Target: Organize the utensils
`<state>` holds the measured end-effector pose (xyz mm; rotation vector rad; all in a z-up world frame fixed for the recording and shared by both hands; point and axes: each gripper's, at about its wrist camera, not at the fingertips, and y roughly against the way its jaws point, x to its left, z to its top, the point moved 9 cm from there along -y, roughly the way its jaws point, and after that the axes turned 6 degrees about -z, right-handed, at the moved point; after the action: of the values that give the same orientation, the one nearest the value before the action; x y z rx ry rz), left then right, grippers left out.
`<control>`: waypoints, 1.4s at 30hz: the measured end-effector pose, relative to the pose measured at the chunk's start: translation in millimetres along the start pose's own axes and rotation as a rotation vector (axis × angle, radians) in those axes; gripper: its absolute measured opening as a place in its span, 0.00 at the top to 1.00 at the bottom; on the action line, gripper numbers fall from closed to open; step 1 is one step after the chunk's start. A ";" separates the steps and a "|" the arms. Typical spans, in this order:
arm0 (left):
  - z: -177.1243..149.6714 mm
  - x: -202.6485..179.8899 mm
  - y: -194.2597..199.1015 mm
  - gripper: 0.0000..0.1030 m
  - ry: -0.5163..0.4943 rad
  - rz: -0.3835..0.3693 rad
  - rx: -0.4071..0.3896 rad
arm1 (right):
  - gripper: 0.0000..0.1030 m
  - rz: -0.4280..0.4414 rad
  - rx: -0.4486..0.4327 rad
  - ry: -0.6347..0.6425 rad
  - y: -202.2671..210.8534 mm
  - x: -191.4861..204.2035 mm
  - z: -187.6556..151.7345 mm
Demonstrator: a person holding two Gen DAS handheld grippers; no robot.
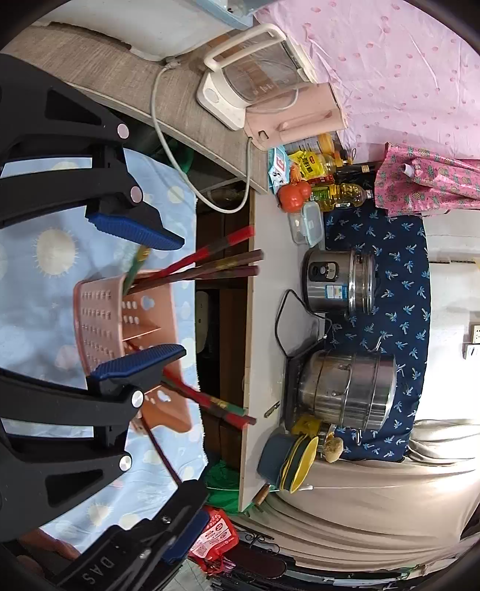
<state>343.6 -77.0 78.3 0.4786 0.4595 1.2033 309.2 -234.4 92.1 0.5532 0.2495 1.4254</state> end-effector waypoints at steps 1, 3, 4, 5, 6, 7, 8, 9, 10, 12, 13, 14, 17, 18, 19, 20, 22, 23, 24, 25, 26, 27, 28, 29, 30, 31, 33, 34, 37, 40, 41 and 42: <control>-3.9 -0.7 2.2 0.51 0.000 0.004 0.003 | 0.48 -0.002 0.010 0.001 2.7 -1.0 -4.8; -15.1 -3.2 7.7 0.51 -0.005 0.013 0.011 | 0.48 -0.015 0.027 0.008 8.8 -4.1 -15.8; -20.3 -4.0 10.0 0.48 -0.006 0.018 0.014 | 0.48 -0.024 0.034 0.014 12.0 -6.2 -22.0; -26.2 -5.1 12.4 0.46 -0.009 0.023 0.019 | 0.48 -0.031 0.047 0.020 15.4 -7.5 -29.4; -32.4 -6.2 15.0 0.43 -0.012 0.031 0.023 | 0.48 -0.034 0.057 0.025 17.4 -8.1 -34.6; -38.1 -6.8 17.3 0.43 -0.012 0.035 0.027 | 0.48 -0.039 0.069 0.030 19.5 -8.4 -40.7; -42.3 -7.8 18.7 0.42 -0.012 0.036 0.031 | 0.47 -0.043 0.080 0.038 21.9 -8.4 -46.9; -48.9 -8.4 20.6 0.41 -0.005 0.035 0.039 | 0.47 -0.049 0.089 0.049 24.7 -7.9 -53.4; -53.5 -8.7 21.8 0.39 0.001 0.033 0.046 | 0.47 -0.059 0.095 0.062 27.4 -7.6 -59.1; -63.6 -8.8 24.4 0.38 0.012 0.036 0.060 | 0.46 -0.080 0.106 0.083 33.0 -7.0 -69.9; -67.4 -8.8 25.6 0.38 0.013 0.037 0.065 | 0.45 -0.084 0.110 0.086 35.2 -6.6 -74.9; -71.1 -8.8 26.9 0.37 0.014 0.037 0.069 | 0.42 -0.089 0.118 0.089 37.7 -6.6 -80.6; -81.0 -8.8 31.5 0.29 0.014 0.050 0.076 | 0.39 -0.098 0.130 0.089 42.9 -7.5 -91.3; -83.6 -9.1 32.9 0.26 0.014 0.054 0.077 | 0.38 -0.103 0.135 0.091 44.8 -7.8 -95.9; -85.7 -9.3 33.7 0.22 0.014 0.057 0.078 | 0.37 -0.106 0.139 0.093 45.3 -8.5 -97.5; -88.2 -9.9 34.9 0.19 0.012 0.059 0.079 | 0.36 -0.110 0.143 0.093 46.3 -9.0 -100.0; -92.2 -10.7 37.8 0.15 0.006 0.066 0.076 | 0.32 -0.109 0.154 0.086 48.6 -10.1 -104.5; -94.1 -11.4 39.3 0.15 0.000 0.070 0.076 | 0.31 -0.110 0.160 0.074 50.0 -11.9 -106.6; -96.1 -12.5 40.7 0.14 -0.004 0.073 0.076 | 0.29 -0.112 0.162 0.064 51.1 -13.3 -107.7; -97.7 -12.2 42.0 0.13 -0.007 0.077 0.077 | 0.28 -0.112 0.165 0.053 52.4 -14.9 -108.8; -99.3 -12.6 43.4 0.13 -0.008 0.082 0.078 | 0.24 -0.110 0.168 0.044 53.5 -16.2 -109.8; -100.2 -12.0 44.2 0.13 -0.006 0.085 0.078 | 0.19 -0.103 0.172 0.035 54.5 -17.1 -111.1; -101.2 -10.9 44.8 0.11 0.000 0.084 0.081 | 0.18 -0.098 0.177 0.030 55.2 -18.1 -112.3; -101.8 -10.2 45.1 0.11 0.006 0.081 0.084 | 0.17 -0.091 0.177 0.024 56.0 -18.6 -112.6; -102.9 -10.0 45.5 0.10 0.012 0.081 0.086 | 0.16 -0.089 0.182 0.020 56.6 -19.2 -113.0; -103.9 -10.1 46.0 0.10 0.015 0.081 0.088 | 0.15 -0.098 0.181 0.022 57.6 -20.2 -113.3; -105.0 -8.8 46.8 0.10 0.016 0.090 0.092 | 0.06 -0.104 0.176 0.032 59.5 -19.7 -113.4; -106.0 -8.3 46.9 0.09 0.019 0.089 0.095 | 0.06 -0.109 0.172 0.034 60.5 -20.2 -113.2; -108.1 -8.5 49.0 0.09 0.024 0.090 0.098 | 0.06 -0.130 0.157 0.053 63.8 -20.0 -110.9; -109.6 -8.4 49.3 0.09 0.025 0.089 0.103 | 0.06 -0.149 0.145 0.080 66.2 -19.6 -108.7; -109.8 -8.5 49.7 0.09 0.026 0.089 0.103 | 0.06 -0.154 0.140 0.086 67.0 -19.6 -107.8; -109.7 -8.1 49.5 0.08 0.025 0.091 0.103 | 0.06 -0.159 0.135 0.095 67.7 -19.4 -106.8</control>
<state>240.4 -59.0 18.3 0.5784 0.5283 1.2784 196.3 -227.5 32.3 0.5637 0.4585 1.2876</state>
